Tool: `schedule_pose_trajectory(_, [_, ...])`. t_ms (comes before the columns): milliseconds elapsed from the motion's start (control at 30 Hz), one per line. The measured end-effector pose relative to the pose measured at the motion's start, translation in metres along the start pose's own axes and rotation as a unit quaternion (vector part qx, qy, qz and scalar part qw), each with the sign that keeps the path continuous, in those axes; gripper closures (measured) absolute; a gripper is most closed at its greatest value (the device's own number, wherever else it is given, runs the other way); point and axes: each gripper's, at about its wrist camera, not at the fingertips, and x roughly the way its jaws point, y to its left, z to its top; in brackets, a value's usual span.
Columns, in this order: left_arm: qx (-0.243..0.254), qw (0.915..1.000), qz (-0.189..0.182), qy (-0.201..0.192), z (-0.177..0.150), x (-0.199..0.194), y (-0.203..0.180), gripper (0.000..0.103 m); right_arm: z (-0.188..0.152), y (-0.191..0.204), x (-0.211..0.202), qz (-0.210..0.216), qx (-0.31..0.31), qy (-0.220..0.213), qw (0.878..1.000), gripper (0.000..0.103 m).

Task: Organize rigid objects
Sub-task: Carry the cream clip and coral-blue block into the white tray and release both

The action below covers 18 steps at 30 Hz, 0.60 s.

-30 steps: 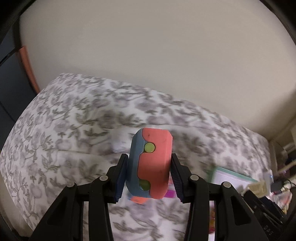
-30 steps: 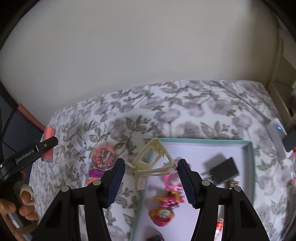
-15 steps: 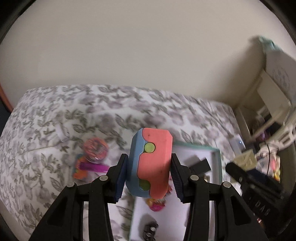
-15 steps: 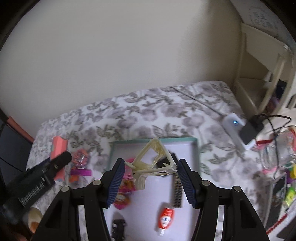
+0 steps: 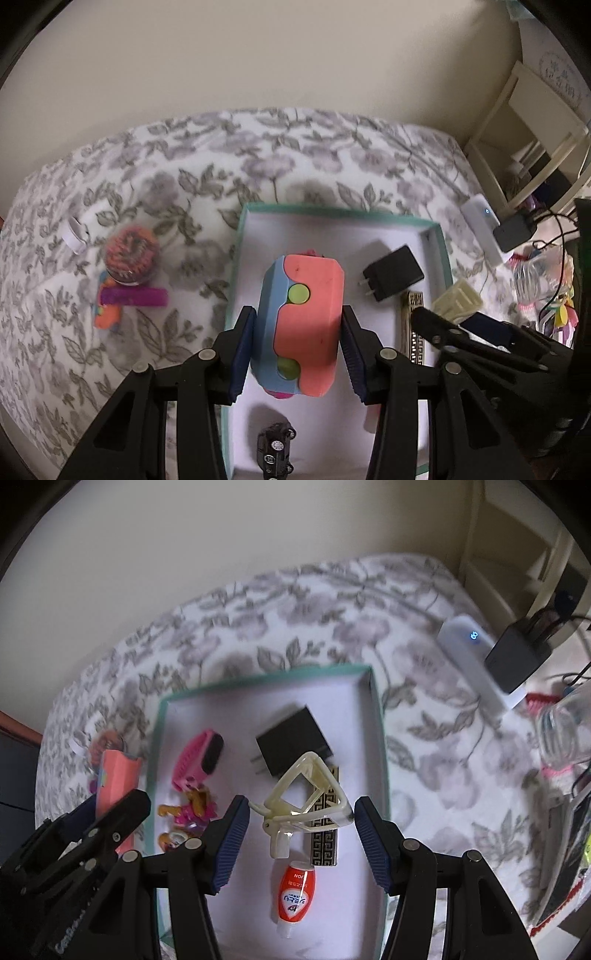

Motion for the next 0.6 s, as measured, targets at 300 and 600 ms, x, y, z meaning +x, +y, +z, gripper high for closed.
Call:
schedule_pose_trajectory(300, [-0.001, 0.9995, -0.001, 0.031, -0.004, 0.021, -0.003, 0.056, -0.004, -0.01, 0.023, -0.002, 0.011, 0.027, 1.0, 0.041])
schedule_pose_trajectory(600, [-0.008, 0.999, -0.006, 0.043, -0.005, 0.028, -0.001, 0.056, -0.002, -0.01, 0.025, -0.001, 0.012, 0.028, 1.0, 0.04])
